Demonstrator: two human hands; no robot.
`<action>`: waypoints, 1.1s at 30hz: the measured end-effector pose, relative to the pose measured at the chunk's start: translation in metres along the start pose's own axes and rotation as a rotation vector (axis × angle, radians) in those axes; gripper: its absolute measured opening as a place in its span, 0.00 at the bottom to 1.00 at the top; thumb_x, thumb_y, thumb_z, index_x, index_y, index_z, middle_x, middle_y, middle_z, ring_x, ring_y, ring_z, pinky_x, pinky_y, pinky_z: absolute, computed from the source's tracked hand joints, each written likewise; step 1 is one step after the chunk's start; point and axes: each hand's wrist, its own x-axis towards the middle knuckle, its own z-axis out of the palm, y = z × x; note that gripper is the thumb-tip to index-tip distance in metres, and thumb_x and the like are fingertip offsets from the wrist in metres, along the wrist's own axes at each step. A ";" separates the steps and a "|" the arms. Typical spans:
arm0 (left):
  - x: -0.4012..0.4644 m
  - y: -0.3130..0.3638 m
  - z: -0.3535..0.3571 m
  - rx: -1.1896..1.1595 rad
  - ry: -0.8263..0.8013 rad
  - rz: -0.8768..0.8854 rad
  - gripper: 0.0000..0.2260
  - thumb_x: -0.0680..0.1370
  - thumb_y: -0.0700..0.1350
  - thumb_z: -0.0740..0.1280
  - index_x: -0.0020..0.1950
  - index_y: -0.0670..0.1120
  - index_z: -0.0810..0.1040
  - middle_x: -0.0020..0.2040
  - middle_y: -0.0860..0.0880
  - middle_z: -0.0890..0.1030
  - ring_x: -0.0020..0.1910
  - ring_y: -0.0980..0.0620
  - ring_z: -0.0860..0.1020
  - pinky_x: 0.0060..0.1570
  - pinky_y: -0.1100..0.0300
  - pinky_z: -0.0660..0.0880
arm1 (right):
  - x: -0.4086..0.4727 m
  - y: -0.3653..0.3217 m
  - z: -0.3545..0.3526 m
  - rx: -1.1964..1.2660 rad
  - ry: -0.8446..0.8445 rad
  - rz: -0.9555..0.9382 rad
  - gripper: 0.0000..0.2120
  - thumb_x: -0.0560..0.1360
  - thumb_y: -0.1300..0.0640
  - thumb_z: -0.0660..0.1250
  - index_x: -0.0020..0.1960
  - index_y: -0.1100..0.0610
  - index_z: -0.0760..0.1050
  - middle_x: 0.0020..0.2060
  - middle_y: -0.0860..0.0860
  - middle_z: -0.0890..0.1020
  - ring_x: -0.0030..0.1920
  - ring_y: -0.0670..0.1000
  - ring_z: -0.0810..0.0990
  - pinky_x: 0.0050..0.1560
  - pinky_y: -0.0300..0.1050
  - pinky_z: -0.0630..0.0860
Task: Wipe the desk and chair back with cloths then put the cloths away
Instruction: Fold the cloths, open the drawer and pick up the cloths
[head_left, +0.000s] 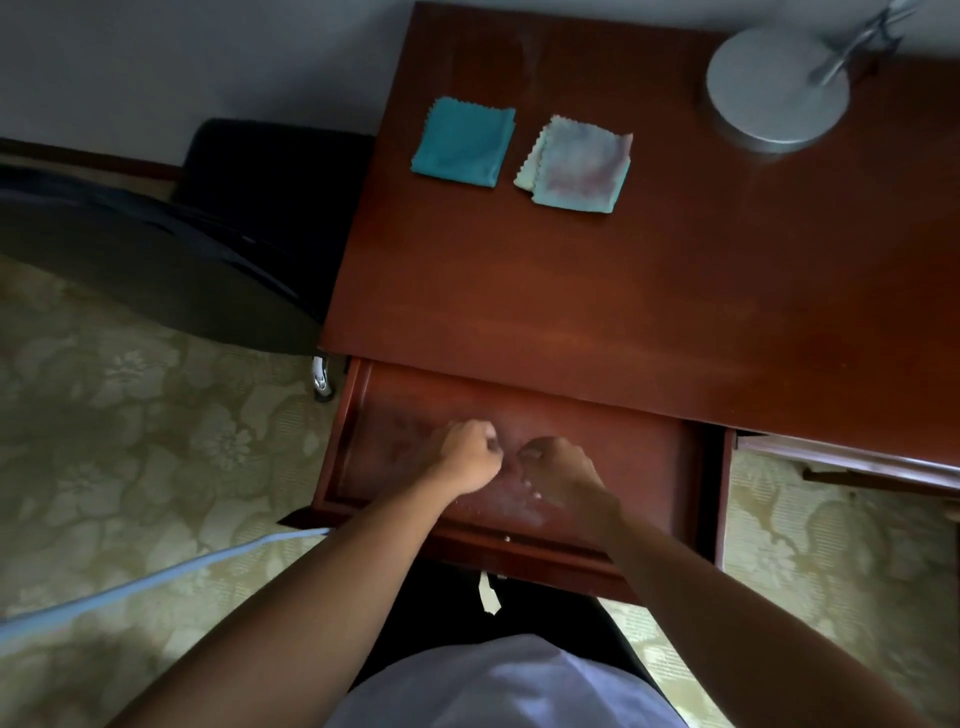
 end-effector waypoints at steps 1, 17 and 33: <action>0.008 0.003 -0.015 -0.017 0.059 0.025 0.09 0.75 0.48 0.61 0.46 0.51 0.81 0.47 0.50 0.85 0.50 0.44 0.82 0.45 0.56 0.78 | 0.006 -0.012 -0.008 0.076 0.036 -0.013 0.14 0.75 0.55 0.58 0.50 0.49 0.83 0.45 0.52 0.86 0.48 0.56 0.85 0.54 0.51 0.81; 0.209 0.043 -0.248 -0.210 0.569 -0.003 0.16 0.81 0.49 0.62 0.67 0.45 0.73 0.65 0.41 0.74 0.65 0.42 0.72 0.64 0.52 0.69 | 0.128 -0.169 -0.188 0.418 0.695 0.111 0.20 0.77 0.55 0.59 0.69 0.53 0.72 0.64 0.56 0.75 0.65 0.59 0.73 0.63 0.50 0.72; 0.256 0.023 -0.261 -0.748 0.291 -0.404 0.22 0.71 0.42 0.74 0.63 0.40 0.76 0.53 0.44 0.81 0.49 0.45 0.80 0.48 0.56 0.77 | 0.182 -0.157 -0.252 0.196 0.807 0.525 0.29 0.69 0.46 0.73 0.66 0.57 0.72 0.65 0.58 0.69 0.66 0.58 0.67 0.65 0.52 0.67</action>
